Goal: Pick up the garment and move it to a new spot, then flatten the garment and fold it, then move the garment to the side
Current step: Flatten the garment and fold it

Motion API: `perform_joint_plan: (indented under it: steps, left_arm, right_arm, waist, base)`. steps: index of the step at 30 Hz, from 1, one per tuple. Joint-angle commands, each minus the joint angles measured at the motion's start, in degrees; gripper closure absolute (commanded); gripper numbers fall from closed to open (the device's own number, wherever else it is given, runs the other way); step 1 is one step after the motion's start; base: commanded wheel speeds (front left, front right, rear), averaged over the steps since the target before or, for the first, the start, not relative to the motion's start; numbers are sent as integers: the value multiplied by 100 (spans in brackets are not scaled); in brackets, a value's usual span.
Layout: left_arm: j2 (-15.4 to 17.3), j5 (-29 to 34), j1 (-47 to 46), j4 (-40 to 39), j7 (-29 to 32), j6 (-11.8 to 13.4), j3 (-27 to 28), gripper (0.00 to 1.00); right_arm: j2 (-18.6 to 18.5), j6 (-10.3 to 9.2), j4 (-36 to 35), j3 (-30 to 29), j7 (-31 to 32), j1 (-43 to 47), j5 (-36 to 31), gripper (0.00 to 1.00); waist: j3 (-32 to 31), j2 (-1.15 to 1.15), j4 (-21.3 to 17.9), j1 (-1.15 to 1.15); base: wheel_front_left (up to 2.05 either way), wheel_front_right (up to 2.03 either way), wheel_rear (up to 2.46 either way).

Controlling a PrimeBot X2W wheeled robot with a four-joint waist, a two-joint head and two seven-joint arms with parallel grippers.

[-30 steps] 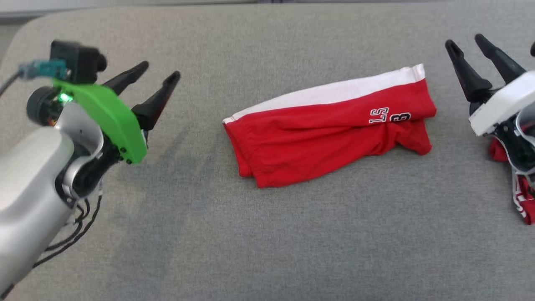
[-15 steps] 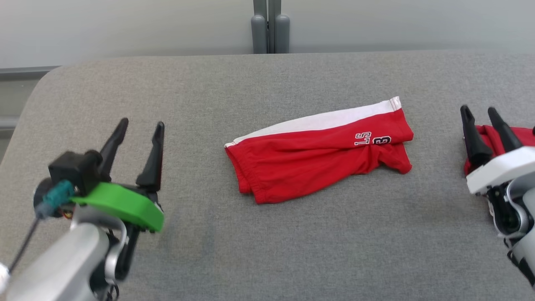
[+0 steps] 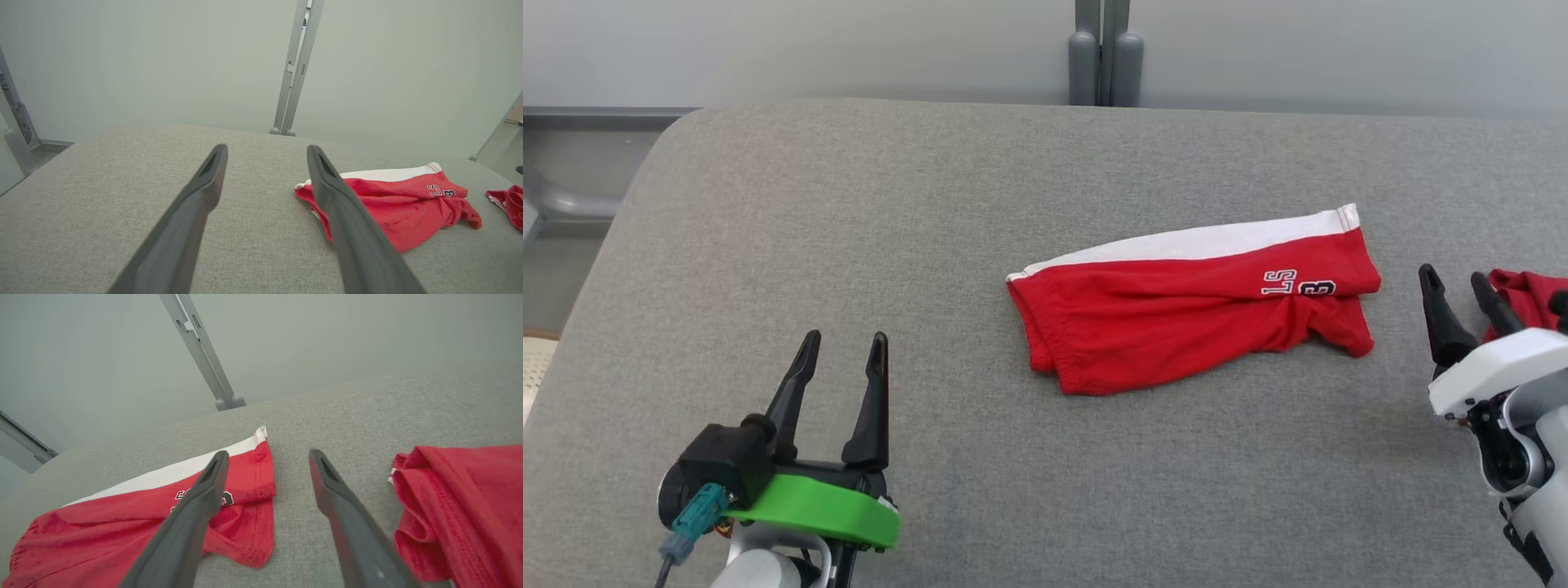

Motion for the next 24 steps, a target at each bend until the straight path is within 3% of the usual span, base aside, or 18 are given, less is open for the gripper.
perform_joint_plan:
  steps: [1, 8, 17, 24]
  left_arm:
    - [-72, 84, 98, 71, -14, -106, 61, 0]
    - [-418, 430, 17, 370, -14, -546, 215, 0]
    - [-738, 727, -103, 655, -14, -872, 420, 0]
    - [-881, 881, 8, 829, -15, -1024, 558, 0]
  right_arm:
    - [-43, 3, 109, -9, 90, -187, 34, 0]
    - [-157, 3, 1086, 68, 1055, -1035, 223, 0]
    - [-187, 3, 2507, -34, 2344, -1799, 592, 0]
    - [235, 4, 3014, -180, 3152, -1710, 1176, 0]
  waist:
    - [80, 0, 180, 0]
    - [385, 0, 589, 0]
    - [630, 0, 1071, 0]
    - [533, 0, 1201, 0]
  base:
    - [0, 0, 0]
    - [0, 0, 0]
    - [0, 0, 0]
    - [0, 0, 0]
